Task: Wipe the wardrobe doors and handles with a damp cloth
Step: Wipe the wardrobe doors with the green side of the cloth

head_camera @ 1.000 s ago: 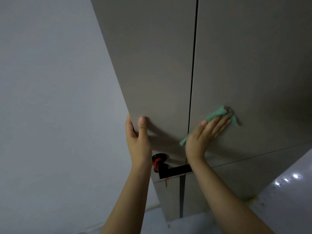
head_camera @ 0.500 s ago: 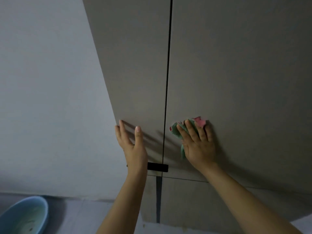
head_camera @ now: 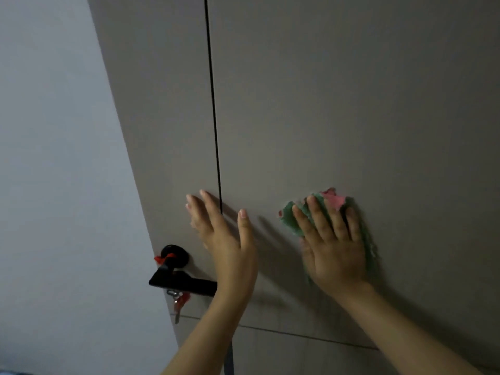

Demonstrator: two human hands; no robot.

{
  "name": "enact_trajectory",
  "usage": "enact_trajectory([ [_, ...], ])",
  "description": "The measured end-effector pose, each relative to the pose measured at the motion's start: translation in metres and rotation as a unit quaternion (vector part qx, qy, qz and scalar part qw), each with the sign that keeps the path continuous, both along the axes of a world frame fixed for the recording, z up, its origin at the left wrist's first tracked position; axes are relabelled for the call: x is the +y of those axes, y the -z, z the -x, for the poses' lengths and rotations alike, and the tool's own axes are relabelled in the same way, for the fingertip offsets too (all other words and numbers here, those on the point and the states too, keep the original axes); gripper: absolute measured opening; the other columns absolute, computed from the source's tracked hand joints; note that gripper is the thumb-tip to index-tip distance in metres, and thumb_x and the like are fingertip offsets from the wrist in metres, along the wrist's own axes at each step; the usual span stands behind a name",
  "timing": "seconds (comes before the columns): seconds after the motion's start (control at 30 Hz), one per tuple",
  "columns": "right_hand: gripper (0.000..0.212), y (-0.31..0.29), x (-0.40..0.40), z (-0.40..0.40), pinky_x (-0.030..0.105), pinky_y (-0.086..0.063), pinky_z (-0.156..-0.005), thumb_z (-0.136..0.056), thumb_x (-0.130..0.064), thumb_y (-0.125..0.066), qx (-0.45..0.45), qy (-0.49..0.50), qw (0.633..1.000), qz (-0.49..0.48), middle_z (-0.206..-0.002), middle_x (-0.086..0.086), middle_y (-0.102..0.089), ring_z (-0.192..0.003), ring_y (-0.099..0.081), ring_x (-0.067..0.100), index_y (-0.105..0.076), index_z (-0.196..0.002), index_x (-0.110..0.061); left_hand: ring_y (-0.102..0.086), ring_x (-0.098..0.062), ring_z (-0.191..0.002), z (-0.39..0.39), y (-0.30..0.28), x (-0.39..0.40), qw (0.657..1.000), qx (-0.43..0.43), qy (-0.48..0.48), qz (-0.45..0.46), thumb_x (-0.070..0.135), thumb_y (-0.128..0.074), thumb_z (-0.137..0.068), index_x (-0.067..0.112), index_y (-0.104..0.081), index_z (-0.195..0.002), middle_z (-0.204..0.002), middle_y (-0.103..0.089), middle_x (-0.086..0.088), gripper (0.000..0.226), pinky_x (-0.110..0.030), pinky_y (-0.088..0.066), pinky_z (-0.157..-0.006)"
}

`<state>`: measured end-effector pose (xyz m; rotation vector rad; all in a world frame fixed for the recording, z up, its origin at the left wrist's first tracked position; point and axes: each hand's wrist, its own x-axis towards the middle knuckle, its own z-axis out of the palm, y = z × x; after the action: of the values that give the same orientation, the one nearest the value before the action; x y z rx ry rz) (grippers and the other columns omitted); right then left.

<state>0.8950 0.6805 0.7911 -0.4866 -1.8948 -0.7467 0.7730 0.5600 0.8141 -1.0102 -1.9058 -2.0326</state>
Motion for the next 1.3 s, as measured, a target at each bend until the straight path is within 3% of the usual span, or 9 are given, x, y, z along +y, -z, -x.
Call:
enact_trajectory([
  [0.2, 0.049, -0.014, 0.012, -0.009, 0.047, -0.008, -0.118, -0.101, -0.034, -0.028, 0.124, 0.035, 0.991, -0.017, -0.153, 0.006, -0.029, -0.141, -0.022, 0.032, -0.029, -0.147, -0.018, 0.011, -0.006, -0.146, 0.001, 0.005, 0.019, 0.971, 0.227, -0.075, -0.009, 0.043, -0.032, -0.097, 0.022, -0.018, -0.153, -0.16, 0.002, 0.002, 0.062, -0.035, 0.008, -0.119],
  [0.4, 0.051, -0.024, 0.038, -0.049, 0.048, -0.018, -0.116, -0.098, -0.032, -0.031, -0.012, 0.017, 0.989, -0.147, -0.151, 0.007, -0.032, -0.139, -0.031, 0.029, -0.035, -0.146, -0.015, 0.003, -0.018, -0.147, -0.009, 0.005, 0.032, 0.912, 0.397, -0.094, 0.04, 0.033, -0.03, -0.095, 0.021, -0.022, -0.152, -0.161, -0.006, -0.009, 0.06, -0.032, 0.005, -0.118],
  [0.53, 0.051, -0.05, 0.054, -0.064, 0.04, -0.015, -0.115, -0.098, -0.031, -0.031, 0.124, 0.056, 0.982, -0.129, -0.149, 0.011, -0.039, -0.138, -0.034, 0.031, -0.037, -0.145, -0.014, 0.013, -0.018, -0.147, -0.005, 0.009, 0.036, 0.892, 0.428, -0.128, 0.066, 0.037, -0.03, -0.101, 0.022, -0.01, -0.154, -0.162, 0.007, -0.005, 0.059, -0.032, 0.013, -0.116],
  [0.63, 0.052, -0.032, 0.049, -0.045, 0.039, -0.013, -0.113, -0.096, -0.032, -0.03, 0.175, 0.053, 0.976, -0.116, -0.148, 0.009, -0.041, -0.138, -0.035, 0.031, -0.041, -0.144, -0.014, 0.006, -0.019, -0.148, -0.007, 0.012, 0.037, 0.88, 0.441, -0.165, 0.065, 0.041, -0.028, -0.101, 0.021, -0.011, -0.154, -0.162, 0.001, -0.005, 0.059, -0.034, 0.01, -0.118],
  [0.87, 0.052, -0.014, 0.065, -0.087, 0.044, -0.019, -0.115, -0.097, -0.034, -0.028, 0.005, 0.058, 0.983, -0.175, -0.149, 0.008, -0.04, -0.138, -0.034, 0.027, -0.039, -0.144, -0.015, 0.004, -0.021, -0.149, -0.024, 0.008, 0.035, 0.893, 0.414, -0.151, 0.091, 0.046, -0.03, -0.101, 0.015, -0.013, -0.153, -0.162, -0.001, -0.006, 0.063, -0.038, 0.002, -0.12],
  [1.07, 0.056, -0.035, 0.06, -0.07, 0.043, -0.013, -0.115, -0.095, -0.036, -0.021, 0.217, 0.049, 0.971, -0.086, -0.149, 0.007, -0.04, -0.14, -0.032, 0.029, -0.04, -0.144, -0.015, 0.007, -0.019, -0.148, -0.022, 0.006, 0.04, 0.902, 0.402, -0.141, 0.068, 0.051, -0.031, -0.099, 0.015, -0.014, -0.153, -0.162, 0.0, -0.004, 0.068, -0.037, 0.001, -0.12],
  [1.13, 0.053, -0.016, 0.053, -0.055, 0.045, -0.017, -0.114, -0.096, -0.034, -0.026, 0.189, 0.04, 0.974, -0.117, -0.146, 0.006, -0.044, -0.137, -0.036, 0.03, -0.044, -0.142, -0.015, 0.008, -0.019, -0.148, -0.021, 0.008, 0.042, 0.901, 0.402, -0.148, 0.066, 0.053, -0.031, -0.098, 0.016, -0.012, -0.153, -0.162, 0.002, -0.004, 0.069, -0.037, 0.002, -0.12],
  [1.23, 0.051, 0.003, 0.061, -0.075, 0.048, -0.024, -0.112, -0.097, -0.033, -0.028, 0.039, 0.034, 0.982, -0.18, -0.147, 0.005, -0.043, -0.137, -0.037, 0.027, -0.044, -0.142, -0.016, 0.011, -0.019, -0.148, -0.027, 0.009, 0.046, 0.91, 0.385, -0.14, 0.065, 0.053, -0.032, -0.098, 0.015, -0.012, -0.153, -0.162, 0.004, -0.005, 0.07, -0.037, 0.005, -0.12],
  [1.3, 0.051, -0.014, 0.075, -0.101, 0.046, -0.025, -0.112, -0.096, -0.032, -0.03, 0.036, 0.054, 0.978, -0.2, -0.147, 0.006, -0.043, -0.136, -0.038, 0.027, -0.044, -0.142, -0.016, 0.013, -0.021, -0.147, -0.031, 0.008, 0.048, 0.913, 0.379, -0.14, 0.066, 0.053, -0.033, -0.098, 0.012, -0.011, -0.152, -0.161, 0.006, -0.006, 0.071, -0.037, 0.007, -0.119],
])
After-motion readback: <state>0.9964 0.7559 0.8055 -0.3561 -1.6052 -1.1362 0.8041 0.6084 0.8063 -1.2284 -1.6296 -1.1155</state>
